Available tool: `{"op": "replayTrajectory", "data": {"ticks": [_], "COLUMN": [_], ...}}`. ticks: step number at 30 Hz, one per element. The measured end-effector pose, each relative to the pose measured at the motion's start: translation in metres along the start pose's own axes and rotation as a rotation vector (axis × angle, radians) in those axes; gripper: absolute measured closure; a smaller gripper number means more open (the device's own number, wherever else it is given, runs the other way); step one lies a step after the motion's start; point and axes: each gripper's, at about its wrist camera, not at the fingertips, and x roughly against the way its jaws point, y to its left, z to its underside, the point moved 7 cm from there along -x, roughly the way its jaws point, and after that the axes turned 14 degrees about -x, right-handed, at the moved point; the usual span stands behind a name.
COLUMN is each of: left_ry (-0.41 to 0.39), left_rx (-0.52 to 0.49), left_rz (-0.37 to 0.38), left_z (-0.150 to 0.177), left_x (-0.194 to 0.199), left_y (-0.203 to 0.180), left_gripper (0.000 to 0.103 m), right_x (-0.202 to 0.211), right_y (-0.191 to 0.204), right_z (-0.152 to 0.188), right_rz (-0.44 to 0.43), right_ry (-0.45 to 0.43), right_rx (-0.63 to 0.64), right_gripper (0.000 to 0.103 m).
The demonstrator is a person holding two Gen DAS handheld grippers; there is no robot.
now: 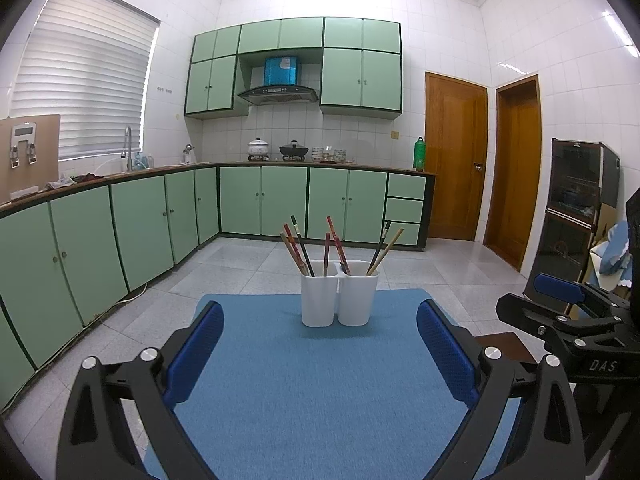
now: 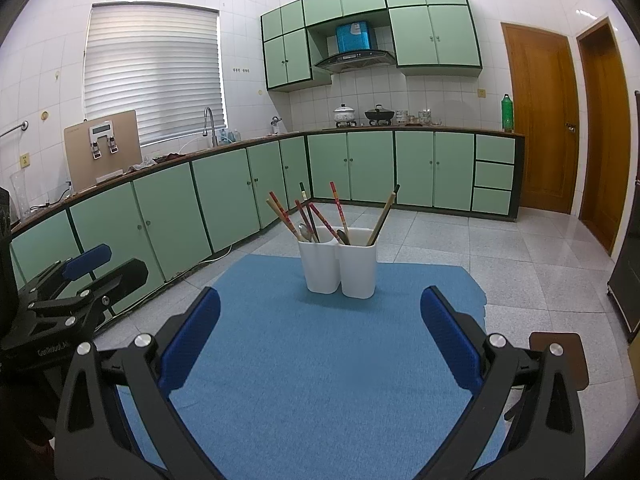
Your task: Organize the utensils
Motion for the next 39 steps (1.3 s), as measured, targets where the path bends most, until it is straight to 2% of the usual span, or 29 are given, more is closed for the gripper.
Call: {"op": "replayTrajectory", "data": {"ticks": [39], "left_ry": [0.009], "left_rx": [-0.002], "left_rz": [-0.001], "left_z": [-0.0005], "left_x": [-0.0017], "left_y": [0.0012], "left_gripper": [0.008], "right_x": [-0.0015], "right_y": [0.0012], "right_z": [0.0003], "right_rz": [0.003], "right_ry": [0.006], "right_rx": [-0.005], "right_gripper": [0.006]}}
